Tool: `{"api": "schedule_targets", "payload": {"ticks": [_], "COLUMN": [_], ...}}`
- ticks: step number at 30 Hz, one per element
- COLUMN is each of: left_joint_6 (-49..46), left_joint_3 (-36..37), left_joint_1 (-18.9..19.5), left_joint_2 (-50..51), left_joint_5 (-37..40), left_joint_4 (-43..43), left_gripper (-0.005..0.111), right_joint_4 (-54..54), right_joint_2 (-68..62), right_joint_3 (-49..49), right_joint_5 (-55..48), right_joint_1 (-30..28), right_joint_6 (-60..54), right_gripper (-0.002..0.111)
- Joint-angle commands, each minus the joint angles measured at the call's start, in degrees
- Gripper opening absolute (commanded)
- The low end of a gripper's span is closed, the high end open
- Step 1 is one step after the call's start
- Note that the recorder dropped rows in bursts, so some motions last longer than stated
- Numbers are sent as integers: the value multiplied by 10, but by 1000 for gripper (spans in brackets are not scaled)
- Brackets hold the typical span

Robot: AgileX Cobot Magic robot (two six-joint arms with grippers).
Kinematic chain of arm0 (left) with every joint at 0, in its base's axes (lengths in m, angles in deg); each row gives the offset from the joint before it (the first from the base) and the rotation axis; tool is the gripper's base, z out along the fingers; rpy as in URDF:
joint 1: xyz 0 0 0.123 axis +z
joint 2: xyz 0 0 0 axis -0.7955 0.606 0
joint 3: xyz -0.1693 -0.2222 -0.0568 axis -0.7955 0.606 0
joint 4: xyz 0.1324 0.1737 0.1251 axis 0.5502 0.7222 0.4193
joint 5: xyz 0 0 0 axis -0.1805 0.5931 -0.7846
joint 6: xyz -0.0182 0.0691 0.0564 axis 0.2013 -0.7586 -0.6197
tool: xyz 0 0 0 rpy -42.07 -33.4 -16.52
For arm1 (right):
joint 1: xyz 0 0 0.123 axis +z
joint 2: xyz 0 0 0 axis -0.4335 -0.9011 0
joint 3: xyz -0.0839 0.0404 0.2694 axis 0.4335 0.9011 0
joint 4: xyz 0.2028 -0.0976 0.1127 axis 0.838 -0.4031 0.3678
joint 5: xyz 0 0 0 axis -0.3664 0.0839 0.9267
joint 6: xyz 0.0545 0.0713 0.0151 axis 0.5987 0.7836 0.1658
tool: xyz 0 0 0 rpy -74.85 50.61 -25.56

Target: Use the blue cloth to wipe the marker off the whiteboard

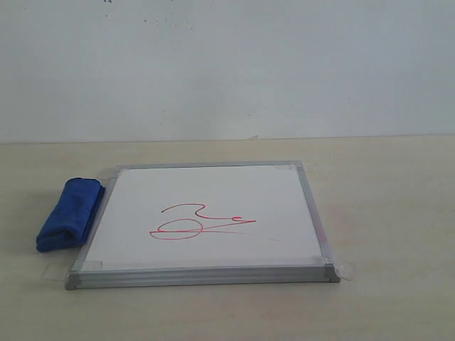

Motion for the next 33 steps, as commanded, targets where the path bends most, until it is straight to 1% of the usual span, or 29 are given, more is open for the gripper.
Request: {"api": "schedule_targets", "payload": {"ticks": [1, 5, 10, 16, 24, 29, 33], "left_joint_6": [8, 9, 33, 33, 33, 33, 33], "left_joint_3": [-4, -4, -4, -6, -11, -22, -56], "left_joint_1": [-1, -1, -1, -1, -1, -1, -1], "left_joint_2": [4, 5, 5, 5, 5, 5, 18], "left_joint_5": [-14, -20, -13, -45, -48, -43, -7], "left_joint_4": [-6, -6, -6, -2, -2, -2, -8], "left_gripper": [4, 4, 4, 4, 4, 4, 4], "right_joint_4": [-1, -1, -1, -1, -1, -1, -1], "right_joint_2": [2, 2, 2, 2, 2, 2, 2], "right_joint_3": [0, 0, 0, 0, 0, 0, 0], "right_joint_5": [7, 6, 6, 6, 6, 6, 6], "right_joint_1": [-3, -3, -3, -3, -3, -3, -3], "right_joint_6": [0, 0, 0, 0, 0, 0, 0], "right_gripper": [0, 0, 0, 0, 0, 0, 0]}}
